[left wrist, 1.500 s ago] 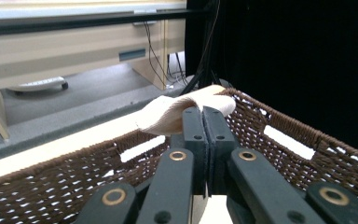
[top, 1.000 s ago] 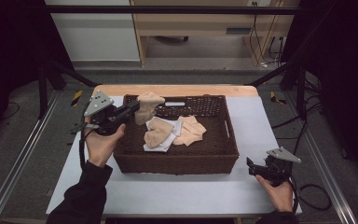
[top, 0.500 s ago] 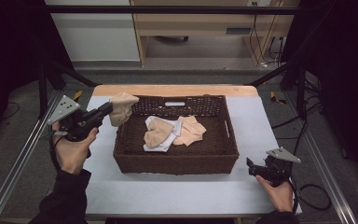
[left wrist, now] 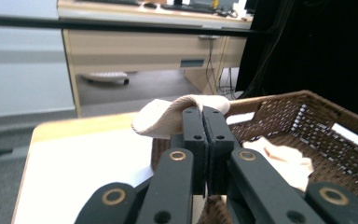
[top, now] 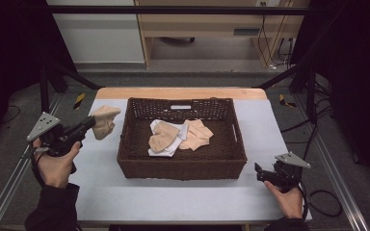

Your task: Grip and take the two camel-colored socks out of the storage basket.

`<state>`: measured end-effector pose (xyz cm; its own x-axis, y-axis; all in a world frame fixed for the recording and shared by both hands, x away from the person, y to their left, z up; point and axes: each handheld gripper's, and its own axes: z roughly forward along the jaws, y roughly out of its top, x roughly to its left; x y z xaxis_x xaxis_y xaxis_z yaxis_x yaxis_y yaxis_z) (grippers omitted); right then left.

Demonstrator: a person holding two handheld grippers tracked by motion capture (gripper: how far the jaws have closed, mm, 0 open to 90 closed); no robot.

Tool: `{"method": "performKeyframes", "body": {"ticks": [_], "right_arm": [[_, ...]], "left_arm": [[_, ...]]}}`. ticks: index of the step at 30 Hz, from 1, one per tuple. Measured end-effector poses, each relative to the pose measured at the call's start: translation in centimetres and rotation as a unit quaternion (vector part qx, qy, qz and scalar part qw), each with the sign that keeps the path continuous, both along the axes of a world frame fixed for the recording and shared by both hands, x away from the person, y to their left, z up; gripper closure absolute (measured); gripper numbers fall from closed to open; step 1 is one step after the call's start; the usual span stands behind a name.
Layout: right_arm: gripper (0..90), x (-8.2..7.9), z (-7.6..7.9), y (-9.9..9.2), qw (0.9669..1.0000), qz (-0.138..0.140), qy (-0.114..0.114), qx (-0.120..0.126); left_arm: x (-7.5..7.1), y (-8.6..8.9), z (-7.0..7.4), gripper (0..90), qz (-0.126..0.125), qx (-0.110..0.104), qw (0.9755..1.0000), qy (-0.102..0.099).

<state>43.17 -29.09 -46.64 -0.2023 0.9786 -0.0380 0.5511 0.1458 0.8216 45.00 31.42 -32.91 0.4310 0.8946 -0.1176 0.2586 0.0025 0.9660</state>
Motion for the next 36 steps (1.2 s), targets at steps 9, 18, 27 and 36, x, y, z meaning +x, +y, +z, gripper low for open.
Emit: {"method": "performKeyframes", "body": {"ticks": [9, 18, 27, 36], "right_arm": [[5.9, 0.0, 0.0, 0.0, 1.0000, 0.000, -0.001, 0.001], [5.9, -0.2, 0.0, -0.1, 1.0000, 0.001, -0.002, 0.002], [6.0, -0.3, 0.0, 0.0, 1.0000, 0.000, -0.001, -0.002], [6.0, -0.3, -0.1, 0.0, 1.0000, 0.000, 0.002, -0.003]], "left_arm": [[0.0, 1.6, -2.6, 88.7, 0.023, 0.012, 0.9989, 0.038], [0.0, 1.7, -5.8, 88.7, 0.029, 0.037, 0.9949, 0.089], [0.5, 1.6, -8.4, 88.6, 0.029, 0.059, 0.9882, 0.138], [1.3, 1.5, -10.1, 88.1, 0.031, 0.085, 0.9807, 0.173]]}}
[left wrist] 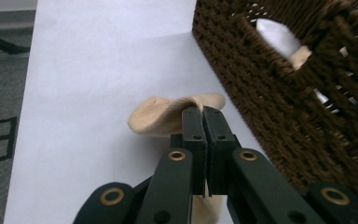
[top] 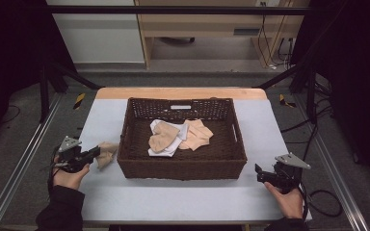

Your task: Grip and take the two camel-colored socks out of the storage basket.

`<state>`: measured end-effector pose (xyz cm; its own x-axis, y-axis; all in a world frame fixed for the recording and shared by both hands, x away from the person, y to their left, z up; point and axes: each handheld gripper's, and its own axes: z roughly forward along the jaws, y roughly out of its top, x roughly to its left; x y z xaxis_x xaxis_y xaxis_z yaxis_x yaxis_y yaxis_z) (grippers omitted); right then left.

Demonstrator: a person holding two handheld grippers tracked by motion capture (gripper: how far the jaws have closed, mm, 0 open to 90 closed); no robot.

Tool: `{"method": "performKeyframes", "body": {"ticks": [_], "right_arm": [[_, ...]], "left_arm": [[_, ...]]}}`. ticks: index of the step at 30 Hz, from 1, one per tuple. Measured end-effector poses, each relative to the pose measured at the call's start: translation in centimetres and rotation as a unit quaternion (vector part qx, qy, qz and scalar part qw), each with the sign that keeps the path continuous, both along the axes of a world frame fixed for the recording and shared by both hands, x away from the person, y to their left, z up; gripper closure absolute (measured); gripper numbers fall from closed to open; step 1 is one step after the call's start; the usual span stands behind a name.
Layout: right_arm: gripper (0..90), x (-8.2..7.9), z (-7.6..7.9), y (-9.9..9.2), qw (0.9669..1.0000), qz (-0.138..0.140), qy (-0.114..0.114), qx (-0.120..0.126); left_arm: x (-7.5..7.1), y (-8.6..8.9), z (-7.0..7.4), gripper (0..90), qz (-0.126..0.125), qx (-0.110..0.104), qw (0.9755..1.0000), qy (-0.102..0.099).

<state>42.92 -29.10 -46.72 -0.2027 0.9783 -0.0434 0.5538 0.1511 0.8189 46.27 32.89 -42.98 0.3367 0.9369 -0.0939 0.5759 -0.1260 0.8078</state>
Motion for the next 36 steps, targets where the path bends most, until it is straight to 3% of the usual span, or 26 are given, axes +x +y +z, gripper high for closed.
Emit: {"method": "performKeyframes", "body": {"ticks": [4, 8, 14, 17, 29, 36], "right_arm": [[6.0, 0.0, -0.1, 0.0, 1.0000, 0.001, 0.001, -0.001], [6.0, 0.0, -0.1, 0.0, 1.0000, 0.001, 0.002, -0.001], [6.0, 0.0, -0.1, 0.0, 1.0000, 0.002, 0.001, -0.002], [6.0, 0.0, 0.0, 0.0, 1.0000, 0.001, 0.002, -0.001], [5.9, 0.0, 0.0, 0.0, 1.0000, -0.001, 0.001, 0.000], [5.8, 0.0, 0.0, -0.1, 1.0000, 0.000, 0.000, 0.002]], "left_arm": [[0.2, 0.4, -0.5, 86.7, 0.006, 0.006, 0.9999, 0.010], [0.4, 0.8, -1.0, 79.0, 0.016, 0.016, 0.9997, 0.014], [0.3, 0.8, -0.4, 64.1, 0.026, 0.029, 0.9992, -0.008], [0.0, 0.7, 0.3, 61.1, 0.028, 0.032, 0.9989, -0.020], [-1.2, 0.2, 3.6, 57.1, 0.030, -0.009, 0.9962, -0.081], [-1.6, -0.7, 5.0, 55.8, 0.020, -0.022, 0.9943, -0.102]]}}
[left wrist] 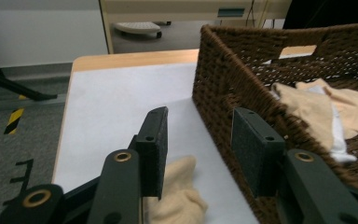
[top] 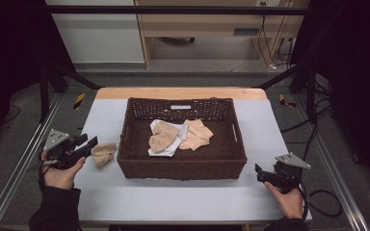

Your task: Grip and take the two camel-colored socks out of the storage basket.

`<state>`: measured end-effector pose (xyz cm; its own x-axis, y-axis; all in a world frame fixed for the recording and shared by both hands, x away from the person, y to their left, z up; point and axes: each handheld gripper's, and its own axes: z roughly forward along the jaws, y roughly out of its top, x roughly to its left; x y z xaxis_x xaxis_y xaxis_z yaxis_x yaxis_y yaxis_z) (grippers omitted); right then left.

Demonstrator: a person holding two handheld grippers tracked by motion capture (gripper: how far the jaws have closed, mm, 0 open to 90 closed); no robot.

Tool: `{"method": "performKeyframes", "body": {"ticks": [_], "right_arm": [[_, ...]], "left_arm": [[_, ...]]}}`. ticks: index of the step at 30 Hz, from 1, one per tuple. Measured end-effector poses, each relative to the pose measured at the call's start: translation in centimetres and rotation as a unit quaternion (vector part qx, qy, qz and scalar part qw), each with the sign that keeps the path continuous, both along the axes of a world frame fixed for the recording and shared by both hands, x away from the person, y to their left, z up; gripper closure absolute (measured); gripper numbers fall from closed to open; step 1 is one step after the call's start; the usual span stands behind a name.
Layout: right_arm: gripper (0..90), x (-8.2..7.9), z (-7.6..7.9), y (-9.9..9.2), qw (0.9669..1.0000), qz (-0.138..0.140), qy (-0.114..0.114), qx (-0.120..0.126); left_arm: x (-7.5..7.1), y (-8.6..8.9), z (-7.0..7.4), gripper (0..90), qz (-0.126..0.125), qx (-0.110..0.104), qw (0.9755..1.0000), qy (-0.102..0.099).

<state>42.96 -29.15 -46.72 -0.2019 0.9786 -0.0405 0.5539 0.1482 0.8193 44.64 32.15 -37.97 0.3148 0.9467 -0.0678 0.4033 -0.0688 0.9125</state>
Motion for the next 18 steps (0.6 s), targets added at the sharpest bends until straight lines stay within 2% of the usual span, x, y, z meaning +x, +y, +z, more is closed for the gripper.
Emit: {"method": "performKeyframes", "body": {"ticks": [11, 15, 18], "right_arm": [[5.8, -0.1, 0.0, 0.1, 1.0000, -0.001, 0.001, 0.002], [5.5, -0.1, 0.0, 0.0, 1.0000, -0.004, 0.000, 0.004], [5.5, -0.1, 0.1, -0.1, 1.0000, -0.006, -0.002, 0.004]], "left_arm": [[0.0, -2.5, 2.0, 53.9, -0.028, -0.011, 0.9992, -0.027], [0.5, -3.7, 2.8, 53.5, -0.042, -0.016, 0.9984, -0.034], [1.1, -4.9, 3.3, 53.3, -0.050, -0.012, 0.9979, -0.039]]}}
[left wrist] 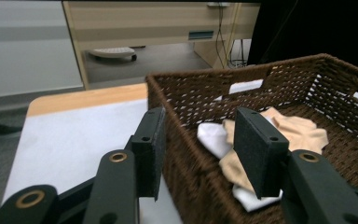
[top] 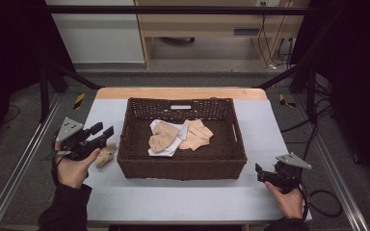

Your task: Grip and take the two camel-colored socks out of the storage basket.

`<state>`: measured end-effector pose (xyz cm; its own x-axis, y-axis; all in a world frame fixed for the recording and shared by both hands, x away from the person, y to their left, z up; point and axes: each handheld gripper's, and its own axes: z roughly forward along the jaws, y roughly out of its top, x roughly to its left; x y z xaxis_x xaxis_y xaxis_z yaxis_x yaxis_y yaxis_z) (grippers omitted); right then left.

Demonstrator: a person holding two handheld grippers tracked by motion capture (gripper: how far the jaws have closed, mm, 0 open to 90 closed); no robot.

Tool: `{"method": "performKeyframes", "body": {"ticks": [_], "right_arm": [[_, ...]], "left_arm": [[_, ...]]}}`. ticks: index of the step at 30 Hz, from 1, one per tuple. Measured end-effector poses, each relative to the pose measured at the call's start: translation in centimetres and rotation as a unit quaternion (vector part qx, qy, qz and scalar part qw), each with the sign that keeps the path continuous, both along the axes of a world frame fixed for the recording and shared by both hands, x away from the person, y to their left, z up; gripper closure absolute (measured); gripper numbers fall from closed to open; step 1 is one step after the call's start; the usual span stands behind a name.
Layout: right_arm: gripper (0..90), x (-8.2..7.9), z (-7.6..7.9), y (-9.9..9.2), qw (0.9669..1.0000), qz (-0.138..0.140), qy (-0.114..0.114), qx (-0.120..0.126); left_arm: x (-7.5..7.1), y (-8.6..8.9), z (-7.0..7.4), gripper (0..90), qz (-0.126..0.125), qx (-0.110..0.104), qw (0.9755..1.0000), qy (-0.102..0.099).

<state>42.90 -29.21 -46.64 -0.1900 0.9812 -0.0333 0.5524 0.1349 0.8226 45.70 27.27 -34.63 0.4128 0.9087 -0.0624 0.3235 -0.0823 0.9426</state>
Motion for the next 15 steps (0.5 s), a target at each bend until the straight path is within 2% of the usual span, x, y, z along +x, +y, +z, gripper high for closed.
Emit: {"method": "performKeyframes", "body": {"ticks": [3, 5, 10, 15], "right_arm": [[5.4, 0.0, 0.0, 0.0, 1.0000, 0.000, -0.001, 0.001], [5.5, 0.0, 0.0, 0.0, 1.0000, 0.000, -0.001, 0.001], [5.4, 0.0, 0.1, -0.1, 1.0000, 0.001, -0.002, 0.002], [5.4, 0.1, 0.0, -0.1, 1.0000, 0.000, 0.000, 0.003]], "left_arm": [[0.7, -1.3, 0.5, 53.0, -0.008, 0.008, 0.9999, 0.000], [1.2, -2.4, 1.0, 52.6, -0.015, 0.004, 0.9999, -0.005], [2.1, -3.9, 1.5, 51.8, -0.023, 0.008, 0.9997, -0.005], [3.0, -5.5, 1.8, 51.8, -0.028, 0.003, 0.9996, -0.006]]}}
